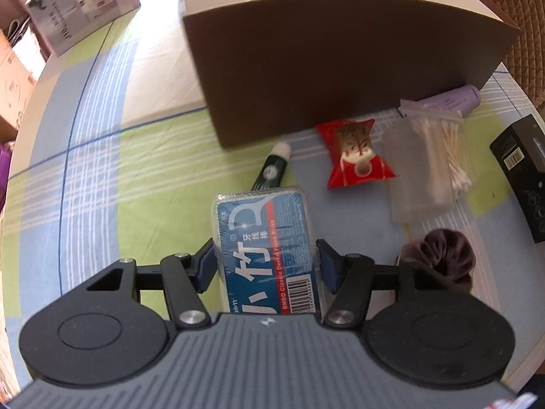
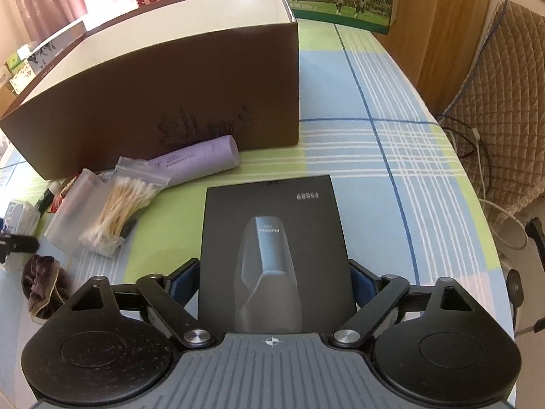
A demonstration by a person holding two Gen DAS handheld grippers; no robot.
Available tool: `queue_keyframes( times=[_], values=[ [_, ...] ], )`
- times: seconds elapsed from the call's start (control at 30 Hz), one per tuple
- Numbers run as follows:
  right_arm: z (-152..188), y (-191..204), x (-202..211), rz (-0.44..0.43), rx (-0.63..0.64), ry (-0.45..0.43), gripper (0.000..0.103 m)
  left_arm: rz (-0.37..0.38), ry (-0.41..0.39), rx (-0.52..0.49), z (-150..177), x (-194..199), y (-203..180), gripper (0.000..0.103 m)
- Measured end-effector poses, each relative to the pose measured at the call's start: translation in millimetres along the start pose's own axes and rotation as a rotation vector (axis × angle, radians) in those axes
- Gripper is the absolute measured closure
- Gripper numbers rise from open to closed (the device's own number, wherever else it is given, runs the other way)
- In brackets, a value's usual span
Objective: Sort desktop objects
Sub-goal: 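Grasp the blue toothpick box with the left tool while the right tool grasps the black FLYCO box, then carry the toothpick box and FLYCO box over the brown box with both tools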
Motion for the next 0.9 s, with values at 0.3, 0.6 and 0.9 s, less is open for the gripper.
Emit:
queue_keyframes(
  times=[0.3,0.6,0.9],
  values=[
    [-4,2,-8,0.007,0.03,0.013,0.013,-0.021,0.032,0.057,33,15,7,0.047],
    [1,4,-10,0.013,0.057,0.029,0.027,-0.04,0.01,0.098,42,33,12,0.047],
    [-12,10,25,-0.095,0.022,0.0,0.027,-0.041,-0.081,0.107,20,63,11,0.047]
  ],
)
Point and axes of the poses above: each gripper's, at about its wrist camera, not at the fingertips, and x roughly against the way its jaws point, y to its left, z to its underside, the point moved 1 cm from there along -x, roughly the way its jaws point, and after that the axes turned 12 degrees about -x, right-handed, at the moved point
